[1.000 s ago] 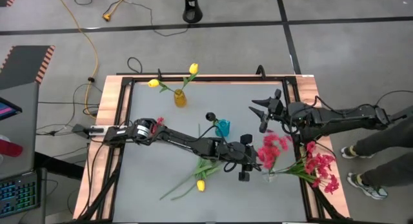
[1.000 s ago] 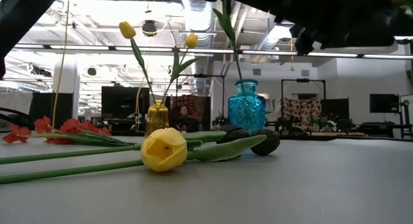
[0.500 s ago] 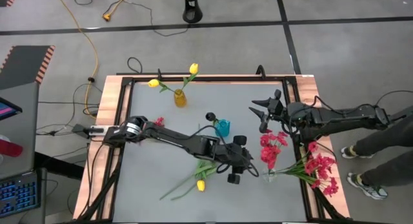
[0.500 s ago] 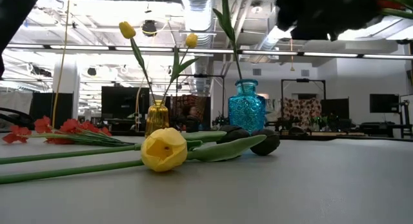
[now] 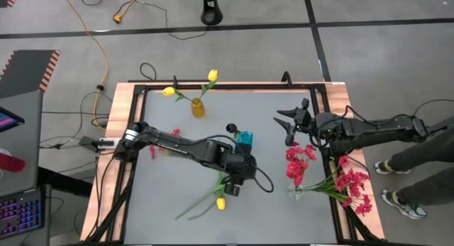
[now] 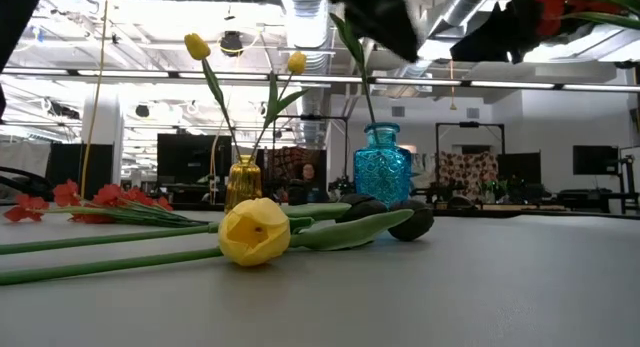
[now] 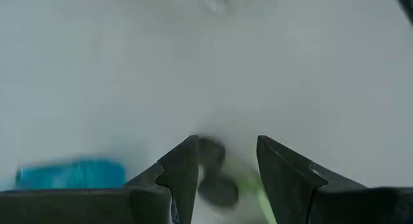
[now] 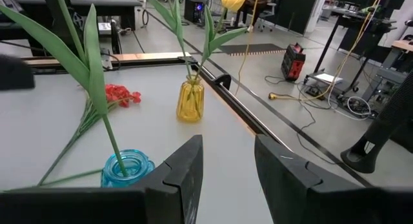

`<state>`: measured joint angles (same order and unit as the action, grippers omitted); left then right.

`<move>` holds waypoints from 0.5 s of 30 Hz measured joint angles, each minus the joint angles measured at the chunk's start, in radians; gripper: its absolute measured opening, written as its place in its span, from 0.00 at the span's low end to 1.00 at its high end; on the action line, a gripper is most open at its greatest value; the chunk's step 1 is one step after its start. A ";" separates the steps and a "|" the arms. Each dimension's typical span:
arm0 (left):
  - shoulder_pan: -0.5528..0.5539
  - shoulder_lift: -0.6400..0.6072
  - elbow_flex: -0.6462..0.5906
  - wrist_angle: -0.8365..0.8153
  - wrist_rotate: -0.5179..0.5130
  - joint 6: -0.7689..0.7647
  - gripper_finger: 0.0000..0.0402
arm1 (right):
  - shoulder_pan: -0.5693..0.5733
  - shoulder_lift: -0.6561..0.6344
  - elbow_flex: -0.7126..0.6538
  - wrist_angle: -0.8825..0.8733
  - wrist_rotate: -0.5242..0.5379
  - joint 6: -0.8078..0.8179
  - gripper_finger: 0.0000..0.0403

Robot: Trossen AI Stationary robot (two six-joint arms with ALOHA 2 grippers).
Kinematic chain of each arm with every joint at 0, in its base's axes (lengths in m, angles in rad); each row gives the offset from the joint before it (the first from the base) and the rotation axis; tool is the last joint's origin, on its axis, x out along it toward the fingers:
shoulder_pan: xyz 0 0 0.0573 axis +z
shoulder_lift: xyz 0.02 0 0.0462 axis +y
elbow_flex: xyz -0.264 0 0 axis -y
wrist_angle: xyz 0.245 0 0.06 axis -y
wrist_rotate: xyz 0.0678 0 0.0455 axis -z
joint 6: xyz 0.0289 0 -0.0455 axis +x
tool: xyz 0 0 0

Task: Sort flowers into vase by color
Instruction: Put the left black flower into the blue vase

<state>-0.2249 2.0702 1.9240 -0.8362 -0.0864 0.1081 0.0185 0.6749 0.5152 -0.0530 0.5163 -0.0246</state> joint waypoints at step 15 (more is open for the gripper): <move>-0.040 -0.031 -0.154 -0.191 0.007 -0.243 0.36 | 0.000 0.000 0.000 -0.001 0.000 0.000 0.41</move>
<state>-0.2644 2.0395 1.7698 -1.0270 -0.0794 -0.1347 0.0189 0.6749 0.5152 -0.0538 0.5165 -0.0246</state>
